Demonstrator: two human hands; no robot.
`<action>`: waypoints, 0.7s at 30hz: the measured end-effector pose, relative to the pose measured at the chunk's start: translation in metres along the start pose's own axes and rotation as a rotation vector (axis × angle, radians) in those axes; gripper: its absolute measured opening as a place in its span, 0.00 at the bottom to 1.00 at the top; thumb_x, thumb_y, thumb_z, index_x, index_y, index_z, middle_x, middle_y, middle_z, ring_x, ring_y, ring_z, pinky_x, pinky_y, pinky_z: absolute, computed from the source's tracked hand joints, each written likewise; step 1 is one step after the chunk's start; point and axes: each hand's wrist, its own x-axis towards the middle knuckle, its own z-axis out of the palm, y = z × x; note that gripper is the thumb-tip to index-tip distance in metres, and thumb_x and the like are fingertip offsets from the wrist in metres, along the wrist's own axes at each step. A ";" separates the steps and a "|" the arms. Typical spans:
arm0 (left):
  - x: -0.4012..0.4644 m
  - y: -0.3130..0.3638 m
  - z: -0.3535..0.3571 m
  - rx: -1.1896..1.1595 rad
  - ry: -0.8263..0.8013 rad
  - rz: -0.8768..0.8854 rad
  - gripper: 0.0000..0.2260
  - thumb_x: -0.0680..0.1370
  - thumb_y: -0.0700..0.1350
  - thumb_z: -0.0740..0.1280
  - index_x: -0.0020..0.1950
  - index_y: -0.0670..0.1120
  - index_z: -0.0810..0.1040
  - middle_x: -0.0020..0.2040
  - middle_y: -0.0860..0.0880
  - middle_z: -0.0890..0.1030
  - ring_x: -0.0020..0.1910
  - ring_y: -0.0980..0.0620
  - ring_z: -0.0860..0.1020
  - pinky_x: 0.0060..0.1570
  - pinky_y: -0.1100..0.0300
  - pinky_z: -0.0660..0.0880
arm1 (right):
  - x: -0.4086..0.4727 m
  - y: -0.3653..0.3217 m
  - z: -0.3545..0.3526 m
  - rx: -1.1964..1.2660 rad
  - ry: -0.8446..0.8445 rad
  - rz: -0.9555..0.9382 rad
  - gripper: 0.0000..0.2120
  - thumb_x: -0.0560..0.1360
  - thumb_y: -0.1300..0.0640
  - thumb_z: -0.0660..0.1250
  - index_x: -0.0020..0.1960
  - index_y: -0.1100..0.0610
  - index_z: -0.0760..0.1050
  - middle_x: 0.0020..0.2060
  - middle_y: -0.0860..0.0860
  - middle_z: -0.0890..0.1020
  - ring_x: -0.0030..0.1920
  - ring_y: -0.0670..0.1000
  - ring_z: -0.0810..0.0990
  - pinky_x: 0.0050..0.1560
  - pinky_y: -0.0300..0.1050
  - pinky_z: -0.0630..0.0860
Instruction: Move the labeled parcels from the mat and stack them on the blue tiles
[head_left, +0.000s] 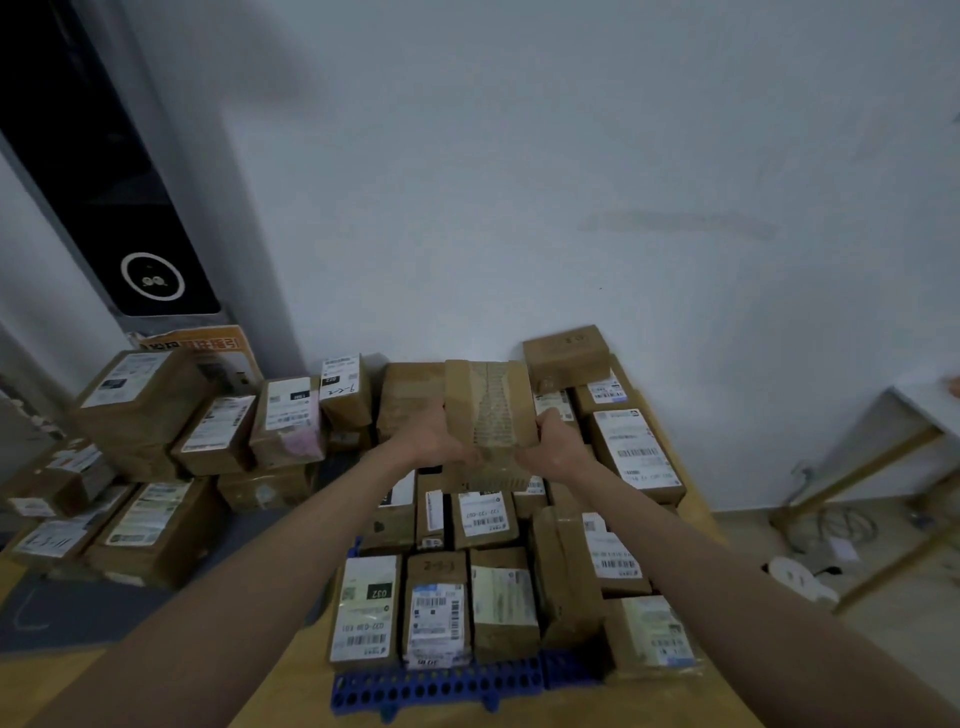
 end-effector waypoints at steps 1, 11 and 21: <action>0.009 0.001 0.003 0.011 0.000 0.009 0.28 0.67 0.45 0.79 0.60 0.54 0.67 0.53 0.56 0.76 0.56 0.53 0.74 0.55 0.58 0.74 | 0.008 0.003 -0.003 0.001 -0.001 0.004 0.26 0.74 0.55 0.72 0.66 0.61 0.63 0.52 0.52 0.76 0.50 0.50 0.76 0.34 0.34 0.71; 0.102 -0.001 0.018 0.078 -0.028 -0.022 0.28 0.70 0.46 0.76 0.67 0.48 0.70 0.63 0.48 0.76 0.60 0.48 0.76 0.57 0.55 0.75 | 0.093 0.019 -0.018 0.017 -0.051 0.060 0.34 0.70 0.47 0.76 0.67 0.61 0.65 0.59 0.54 0.78 0.59 0.54 0.77 0.59 0.50 0.78; 0.192 -0.031 0.018 -0.093 -0.016 -0.081 0.36 0.71 0.47 0.77 0.74 0.47 0.64 0.67 0.50 0.75 0.64 0.51 0.74 0.59 0.58 0.74 | 0.192 0.030 -0.014 0.095 -0.055 0.121 0.30 0.73 0.50 0.73 0.67 0.61 0.62 0.60 0.54 0.76 0.56 0.52 0.77 0.46 0.42 0.78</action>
